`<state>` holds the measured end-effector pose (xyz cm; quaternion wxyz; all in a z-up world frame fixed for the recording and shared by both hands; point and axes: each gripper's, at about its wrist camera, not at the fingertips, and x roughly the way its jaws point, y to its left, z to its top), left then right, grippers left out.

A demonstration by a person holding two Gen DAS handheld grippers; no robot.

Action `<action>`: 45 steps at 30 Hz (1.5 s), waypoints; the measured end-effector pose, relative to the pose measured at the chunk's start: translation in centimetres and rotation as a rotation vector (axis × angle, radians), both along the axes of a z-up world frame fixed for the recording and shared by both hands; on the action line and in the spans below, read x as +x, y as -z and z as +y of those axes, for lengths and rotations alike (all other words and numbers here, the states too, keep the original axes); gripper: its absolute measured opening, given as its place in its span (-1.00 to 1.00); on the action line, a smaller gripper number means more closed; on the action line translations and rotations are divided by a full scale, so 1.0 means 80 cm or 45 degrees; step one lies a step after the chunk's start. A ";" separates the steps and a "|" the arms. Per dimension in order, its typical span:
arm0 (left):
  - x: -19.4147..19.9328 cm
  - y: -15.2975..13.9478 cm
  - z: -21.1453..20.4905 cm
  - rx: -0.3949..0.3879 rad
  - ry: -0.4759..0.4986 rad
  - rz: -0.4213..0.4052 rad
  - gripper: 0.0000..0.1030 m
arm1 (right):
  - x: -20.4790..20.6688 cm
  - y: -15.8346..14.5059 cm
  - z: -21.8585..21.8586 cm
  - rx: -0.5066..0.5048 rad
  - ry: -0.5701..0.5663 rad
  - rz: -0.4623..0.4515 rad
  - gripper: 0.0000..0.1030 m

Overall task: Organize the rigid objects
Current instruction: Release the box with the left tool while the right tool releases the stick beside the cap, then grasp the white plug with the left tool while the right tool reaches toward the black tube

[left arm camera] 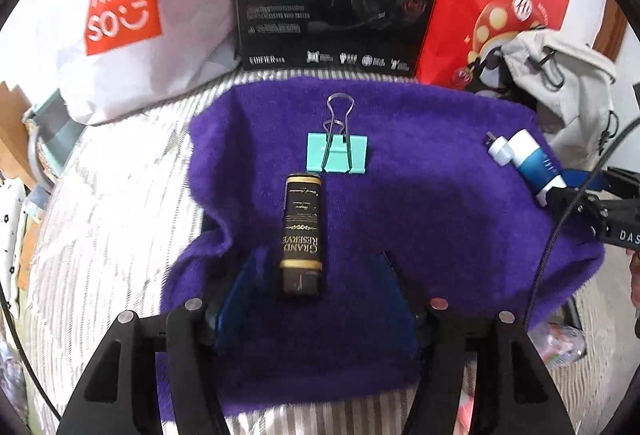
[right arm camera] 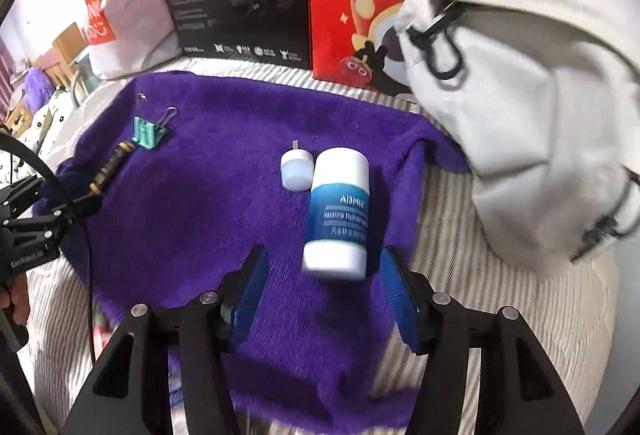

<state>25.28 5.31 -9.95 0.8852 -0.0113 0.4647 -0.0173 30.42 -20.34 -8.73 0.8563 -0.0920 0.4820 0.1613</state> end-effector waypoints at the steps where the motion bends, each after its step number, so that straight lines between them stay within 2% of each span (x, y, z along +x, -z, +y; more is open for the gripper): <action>1: -0.007 -0.006 0.000 0.007 -0.002 -0.012 0.17 | -0.007 -0.004 -0.003 -0.001 0.007 -0.009 0.15; 12: -0.107 -0.049 -0.026 0.001 0.077 -0.083 0.17 | -0.131 -0.038 -0.043 0.188 0.128 -0.088 0.23; 16: -0.152 -0.048 -0.044 -0.058 0.113 -0.082 0.17 | -0.170 -0.041 -0.057 0.229 0.182 -0.105 0.31; 19: -0.180 -0.037 -0.064 -0.049 0.146 -0.066 0.17 | -0.193 -0.037 -0.069 0.219 0.233 -0.097 0.31; 23: -0.209 -0.023 -0.085 -0.088 0.171 -0.040 0.17 | -0.214 -0.038 -0.087 0.163 0.278 -0.126 0.31; 27: -0.229 -0.011 -0.108 -0.098 0.185 -0.020 0.17 | -0.230 -0.040 -0.116 0.179 0.327 -0.141 0.32; 30: -0.237 -0.001 -0.123 -0.111 0.191 0.001 0.17 | -0.238 -0.036 -0.136 0.186 0.378 -0.133 0.32; 35: -0.239 0.016 -0.137 -0.108 0.171 0.015 0.17 | -0.249 -0.032 -0.145 0.192 0.383 -0.137 0.32; 42: -0.241 0.022 -0.148 -0.035 0.132 -0.033 0.16 | -0.248 -0.024 -0.134 0.174 0.354 -0.120 0.32; 44: -0.243 0.023 -0.151 0.011 0.141 -0.040 0.06 | -0.247 -0.023 -0.129 0.178 0.337 -0.117 0.32; 45: -0.244 0.022 -0.151 0.027 0.147 -0.046 -0.10 | -0.246 -0.021 -0.125 0.180 0.323 -0.115 0.32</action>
